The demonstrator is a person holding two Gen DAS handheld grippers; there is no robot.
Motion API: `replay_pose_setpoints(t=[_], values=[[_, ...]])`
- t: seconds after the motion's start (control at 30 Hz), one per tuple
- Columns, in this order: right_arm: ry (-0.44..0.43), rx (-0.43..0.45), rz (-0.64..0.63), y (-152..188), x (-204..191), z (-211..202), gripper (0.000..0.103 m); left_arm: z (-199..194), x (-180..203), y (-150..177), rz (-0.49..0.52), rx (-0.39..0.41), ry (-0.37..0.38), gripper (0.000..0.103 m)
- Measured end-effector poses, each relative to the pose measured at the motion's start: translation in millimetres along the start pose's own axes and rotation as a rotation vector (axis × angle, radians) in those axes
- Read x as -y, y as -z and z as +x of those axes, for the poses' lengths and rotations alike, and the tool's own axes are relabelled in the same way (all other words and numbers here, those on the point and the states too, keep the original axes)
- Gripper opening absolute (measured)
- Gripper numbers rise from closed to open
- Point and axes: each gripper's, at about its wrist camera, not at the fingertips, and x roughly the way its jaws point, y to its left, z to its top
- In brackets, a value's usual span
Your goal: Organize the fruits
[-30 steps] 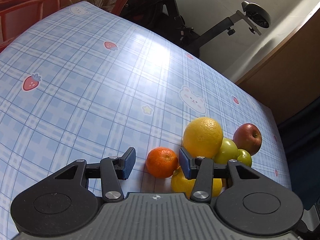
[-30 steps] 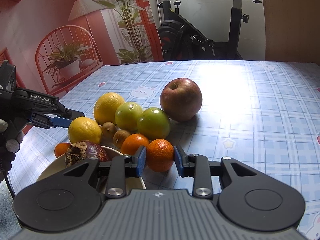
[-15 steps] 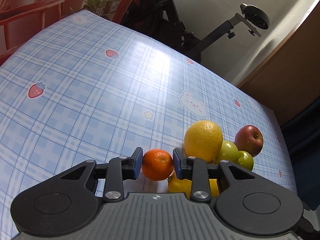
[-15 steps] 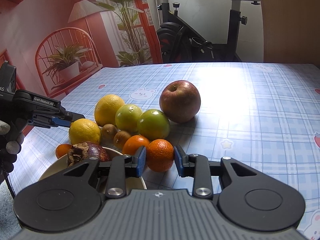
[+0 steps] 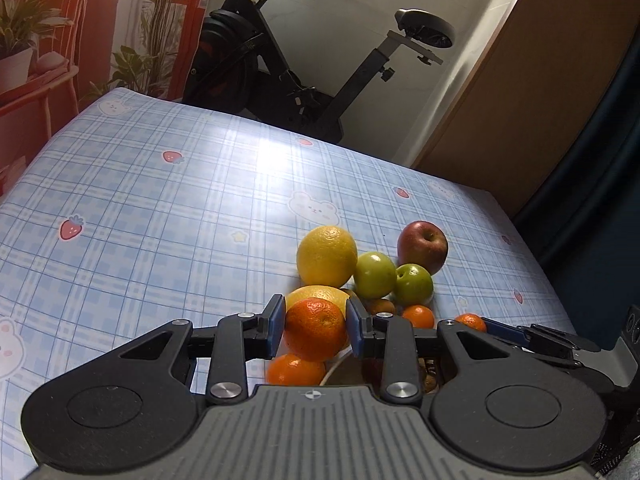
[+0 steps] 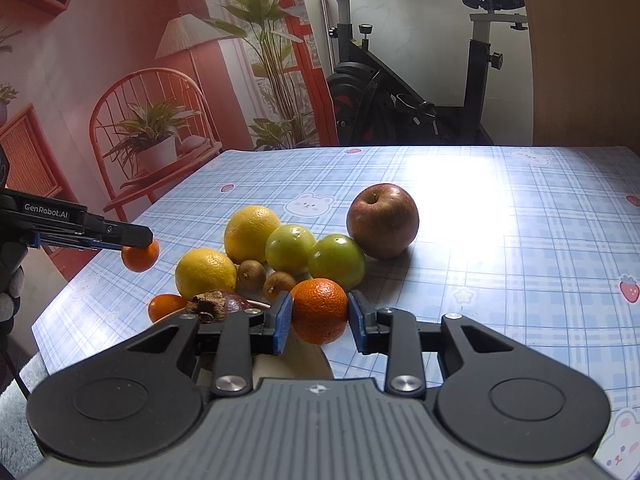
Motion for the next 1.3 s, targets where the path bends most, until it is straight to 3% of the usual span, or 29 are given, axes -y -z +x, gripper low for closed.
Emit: replay_pose_setpoints(t=[0.4,1.3], values=[[-0.002,-0.046,-0.088,13.2,-29.2,8.5,0.033,5.2,20.7,29.7,0.059,-0.051,0.071,0.035],[-0.007,-0.069,-0.061,19.1,-23.7,21.3,0.034,24.3,23.3,38.3,0.089,-0.077,0.044,0.035]])
